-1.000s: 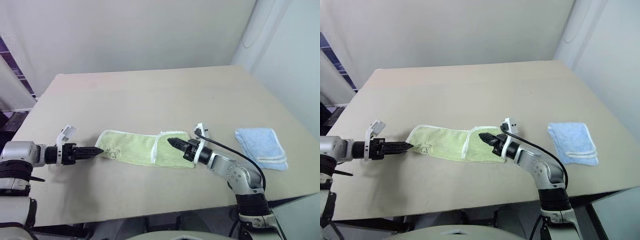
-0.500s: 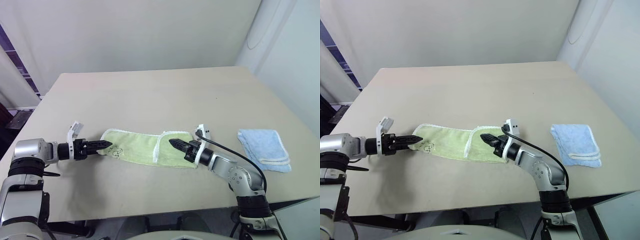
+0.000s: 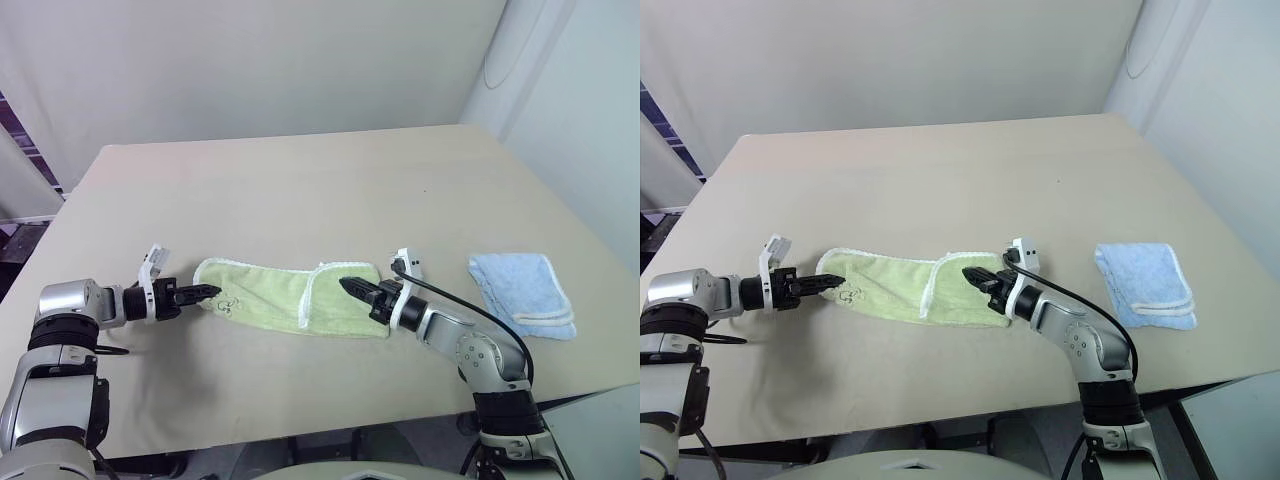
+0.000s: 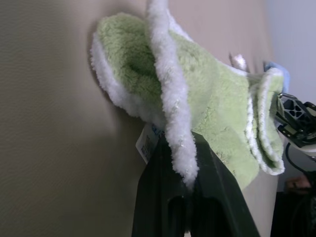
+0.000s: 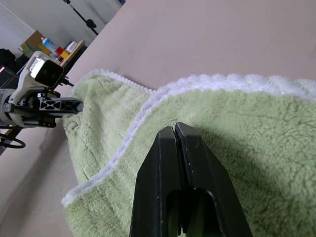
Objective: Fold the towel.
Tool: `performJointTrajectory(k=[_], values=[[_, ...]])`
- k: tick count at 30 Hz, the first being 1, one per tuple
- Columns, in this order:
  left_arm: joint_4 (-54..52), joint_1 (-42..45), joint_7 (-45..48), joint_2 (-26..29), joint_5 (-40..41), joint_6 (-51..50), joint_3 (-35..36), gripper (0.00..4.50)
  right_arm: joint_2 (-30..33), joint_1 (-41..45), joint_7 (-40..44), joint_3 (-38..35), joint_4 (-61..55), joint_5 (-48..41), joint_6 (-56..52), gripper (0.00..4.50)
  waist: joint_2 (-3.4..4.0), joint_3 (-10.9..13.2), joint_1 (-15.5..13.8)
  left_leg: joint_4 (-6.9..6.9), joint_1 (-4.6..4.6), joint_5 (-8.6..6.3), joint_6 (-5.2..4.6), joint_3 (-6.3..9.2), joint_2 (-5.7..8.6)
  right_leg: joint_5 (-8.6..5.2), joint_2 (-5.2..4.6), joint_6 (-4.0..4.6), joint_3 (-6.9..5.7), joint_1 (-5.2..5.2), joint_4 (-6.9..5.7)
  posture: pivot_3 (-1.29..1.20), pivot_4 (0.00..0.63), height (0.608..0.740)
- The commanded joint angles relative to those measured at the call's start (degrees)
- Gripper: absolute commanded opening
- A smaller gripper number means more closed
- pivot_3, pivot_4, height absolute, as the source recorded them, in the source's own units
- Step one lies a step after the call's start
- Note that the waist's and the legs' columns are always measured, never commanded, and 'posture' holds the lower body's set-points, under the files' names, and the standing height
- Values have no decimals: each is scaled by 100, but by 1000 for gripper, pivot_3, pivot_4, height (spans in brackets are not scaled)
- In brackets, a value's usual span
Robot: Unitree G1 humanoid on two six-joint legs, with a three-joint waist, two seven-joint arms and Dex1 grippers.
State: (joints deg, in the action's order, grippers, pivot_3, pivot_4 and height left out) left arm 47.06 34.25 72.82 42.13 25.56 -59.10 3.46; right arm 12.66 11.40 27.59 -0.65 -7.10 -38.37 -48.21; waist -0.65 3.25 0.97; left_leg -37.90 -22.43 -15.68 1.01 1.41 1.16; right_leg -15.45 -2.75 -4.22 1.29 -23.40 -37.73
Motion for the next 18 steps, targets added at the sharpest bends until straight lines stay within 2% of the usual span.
performJointTrajectory(k=[1, 7, 13, 18], values=[[-276, 135, 494, 218, -62, 187, -178, 16, 46, 25, 8, -82, -284, 8, 110, 0, 0, 0, 2, 0, 0, 0, 0, 0, 0, -2, -1, 3, 1, 0, 0, 0, 0, 740], [-1144, 326, 1219, 433, 18, 281, -499, 16, 168, -82, 52, -179, -515, -34, 192, 0, 0, 1, -13, 2, -9, -1, 2, 0, 0, -5, -7, 12, 1, -3, 9, 0, 0, 740], [-1982, 485, 1620, 364, 115, 200, -862, 16, 255, -240, 37, -313, -796, -90, 318, 0, 2, 1, 2, 17, -11, -1, 1, -3, 1, -4, -10, 13, 4, -5, 23, 0, 0, 740], [-2059, 1026, 1682, -335, 192, -101, -1353, 16, 237, -564, -11, -691, -1275, -324, 448, 0, 1, 1, -67, 23, -12, 0, 0, -2, 2, -3, -7, 8, -1, -4, 25, 0, 0, 740]])
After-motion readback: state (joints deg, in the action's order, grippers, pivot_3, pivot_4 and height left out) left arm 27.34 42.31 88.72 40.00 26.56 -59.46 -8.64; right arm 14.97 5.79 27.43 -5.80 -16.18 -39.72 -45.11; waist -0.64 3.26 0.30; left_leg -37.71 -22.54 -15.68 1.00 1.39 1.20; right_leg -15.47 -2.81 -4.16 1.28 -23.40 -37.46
